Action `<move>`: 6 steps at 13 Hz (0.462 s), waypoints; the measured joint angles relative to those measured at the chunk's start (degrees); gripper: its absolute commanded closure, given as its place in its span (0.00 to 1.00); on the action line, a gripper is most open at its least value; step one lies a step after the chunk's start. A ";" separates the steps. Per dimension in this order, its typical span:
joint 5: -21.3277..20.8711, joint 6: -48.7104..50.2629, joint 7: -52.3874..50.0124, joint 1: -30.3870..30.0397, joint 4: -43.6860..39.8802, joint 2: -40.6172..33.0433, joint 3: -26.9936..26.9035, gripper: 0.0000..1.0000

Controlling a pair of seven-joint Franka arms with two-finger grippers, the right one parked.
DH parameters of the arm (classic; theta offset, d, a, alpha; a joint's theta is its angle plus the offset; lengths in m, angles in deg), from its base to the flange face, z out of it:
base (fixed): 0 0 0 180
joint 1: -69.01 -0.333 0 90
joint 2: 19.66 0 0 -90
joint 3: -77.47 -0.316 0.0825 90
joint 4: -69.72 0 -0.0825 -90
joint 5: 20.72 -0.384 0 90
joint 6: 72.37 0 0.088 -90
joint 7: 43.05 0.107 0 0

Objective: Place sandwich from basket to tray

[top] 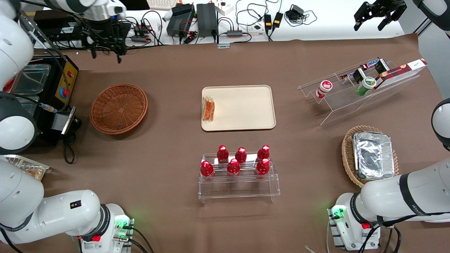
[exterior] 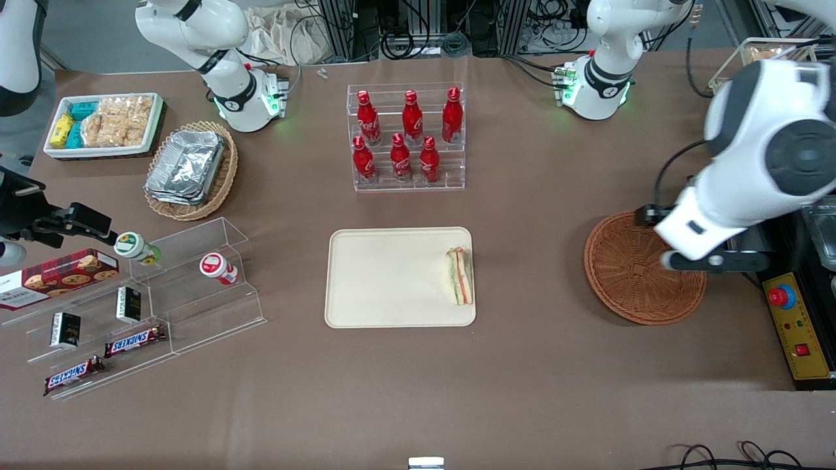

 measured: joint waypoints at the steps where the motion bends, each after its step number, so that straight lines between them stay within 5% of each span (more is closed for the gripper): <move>1: -0.28 0.14 0.43 -0.58 -0.02 0.02 -0.03 0.00; 6: -1.17 0.16 0.53 -3.31 -0.22 -0.37 -0.05 0.00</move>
